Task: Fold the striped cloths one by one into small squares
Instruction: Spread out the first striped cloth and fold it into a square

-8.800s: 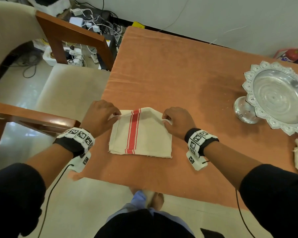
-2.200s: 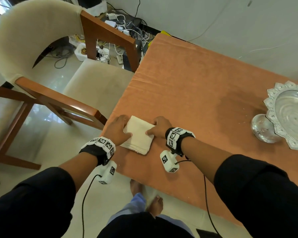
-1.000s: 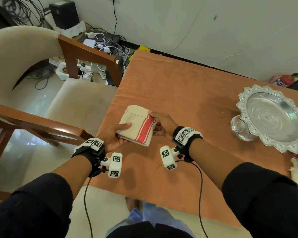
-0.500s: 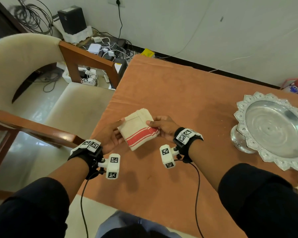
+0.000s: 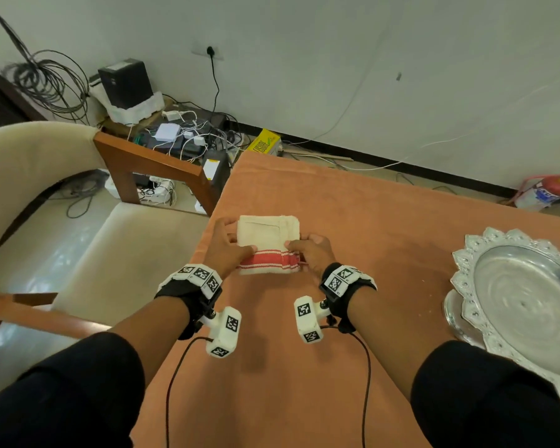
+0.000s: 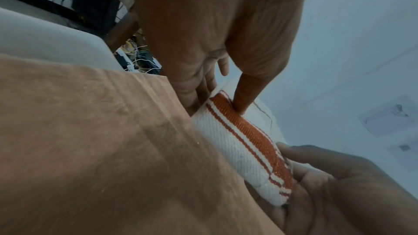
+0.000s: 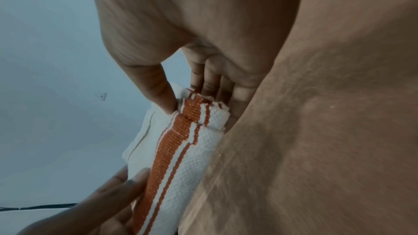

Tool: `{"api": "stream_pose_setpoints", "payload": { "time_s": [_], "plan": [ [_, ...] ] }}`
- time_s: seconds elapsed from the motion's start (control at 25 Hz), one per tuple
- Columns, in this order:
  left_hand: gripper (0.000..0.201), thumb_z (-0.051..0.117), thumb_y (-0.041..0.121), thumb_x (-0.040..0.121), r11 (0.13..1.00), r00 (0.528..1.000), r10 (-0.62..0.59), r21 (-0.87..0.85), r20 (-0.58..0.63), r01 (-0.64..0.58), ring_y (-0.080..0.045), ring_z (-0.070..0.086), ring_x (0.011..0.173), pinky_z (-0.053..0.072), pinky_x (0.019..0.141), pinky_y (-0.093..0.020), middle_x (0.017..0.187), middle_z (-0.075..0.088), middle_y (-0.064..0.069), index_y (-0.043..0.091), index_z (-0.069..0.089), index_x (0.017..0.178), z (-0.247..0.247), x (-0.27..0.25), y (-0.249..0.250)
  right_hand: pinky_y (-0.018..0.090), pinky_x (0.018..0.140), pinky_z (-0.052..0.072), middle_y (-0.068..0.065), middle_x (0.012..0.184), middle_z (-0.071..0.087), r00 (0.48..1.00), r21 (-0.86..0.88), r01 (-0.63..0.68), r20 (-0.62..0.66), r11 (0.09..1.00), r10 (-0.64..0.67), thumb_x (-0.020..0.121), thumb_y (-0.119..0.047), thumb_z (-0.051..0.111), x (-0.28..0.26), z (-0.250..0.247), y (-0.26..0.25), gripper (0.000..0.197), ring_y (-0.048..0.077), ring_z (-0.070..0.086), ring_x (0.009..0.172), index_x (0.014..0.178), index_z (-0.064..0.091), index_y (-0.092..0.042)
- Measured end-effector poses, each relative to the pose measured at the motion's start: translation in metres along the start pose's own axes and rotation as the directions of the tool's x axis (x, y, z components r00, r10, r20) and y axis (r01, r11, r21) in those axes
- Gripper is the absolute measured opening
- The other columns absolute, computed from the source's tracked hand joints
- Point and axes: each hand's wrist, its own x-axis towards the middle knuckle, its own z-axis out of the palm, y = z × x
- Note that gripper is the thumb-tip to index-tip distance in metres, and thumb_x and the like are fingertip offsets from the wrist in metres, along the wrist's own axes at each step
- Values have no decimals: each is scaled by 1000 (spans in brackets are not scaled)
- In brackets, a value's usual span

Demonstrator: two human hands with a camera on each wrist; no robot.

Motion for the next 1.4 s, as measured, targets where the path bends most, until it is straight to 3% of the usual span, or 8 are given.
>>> {"api": "stream_pose_setpoints", "payload": {
  "time_s": [0.2, 0.36, 0.48, 0.56, 0.72, 0.88, 1.2, 1.4],
  "plan": [
    [61, 78, 3, 79, 973, 985, 168, 152, 41, -172, -10, 62, 105, 56, 77, -32, 121, 63, -2, 30, 49, 126, 1, 71, 21, 44, 83, 61, 18, 109, 73, 990, -91, 65, -116, 994, -76, 81, 4, 75, 64, 18, -24, 38, 32, 73, 94, 116, 63, -8],
    [52, 75, 15, 69, 956, 978, 181, 216, 105, -200, -21, 63, 113, 57, 93, -43, 123, 66, -2, 26, 64, 118, -1, 133, 37, 48, 88, 60, 10, 114, 70, 973, -239, 119, -165, 964, -162, 79, -4, 78, 118, 30, -46, 54, 28, 72, 98, 127, 55, -16],
    [65, 66, 16, 57, 955, 979, 127, 247, 160, -164, -22, 61, 118, 56, 98, -46, 129, 64, 0, 28, 69, 122, -5, 178, 43, 45, 83, 62, 0, 113, 65, 959, -301, 212, -119, 930, -257, 81, -5, 72, 149, 38, -59, 73, 25, 71, 97, 140, 41, -32],
    [72, 61, 17, 58, 939, 975, 120, 298, 188, -173, -25, 61, 118, 57, 96, -42, 133, 63, -3, 27, 66, 129, -6, 196, 46, 42, 89, 59, -8, 117, 64, 950, -374, 260, -66, 890, -305, 85, -3, 65, 168, 43, -62, 71, 21, 68, 105, 144, 43, -36],
    [72, 60, 9, 73, 883, 970, 138, 418, 199, -211, -29, 57, 126, 52, 101, -37, 141, 58, -8, 24, 57, 143, 0, 222, 41, 34, 114, 41, -1, 147, 54, 936, -567, 276, -23, 776, -350, 92, -11, 59, 195, 52, -68, 53, 20, 52, 134, 142, 57, -28],
    [69, 60, 0, 86, 849, 966, 155, 472, 208, -238, -29, 48, 138, 43, 113, -38, 152, 49, -10, 19, 48, 151, 7, 240, 39, 33, 118, 35, 5, 152, 50, 925, -635, 279, -23, 720, -379, 96, -10, 55, 208, 55, -75, 51, 23, 46, 140, 146, 54, -20],
    [75, 62, 0, 85, 802, 953, 171, 526, 252, -283, -32, 50, 135, 45, 112, -40, 152, 49, -11, 18, 43, 155, 8, 259, 40, 32, 115, 36, 11, 147, 52, 901, -702, 289, -31, 651, -433, 95, -14, 57, 229, 59, -74, 55, 26, 48, 136, 149, 51, -22],
    [79, 63, 10, 75, 816, 928, 262, 452, 264, -359, -31, 57, 129, 54, 102, -50, 152, 49, -6, 32, 49, 149, 1, 271, 32, 25, 108, 37, 8, 141, 51, 798, -662, 436, -28, 610, -601, 88, -7, 61, 224, 59, -69, 57, 21, 51, 129, 144, 56, -20]
  ]
}}
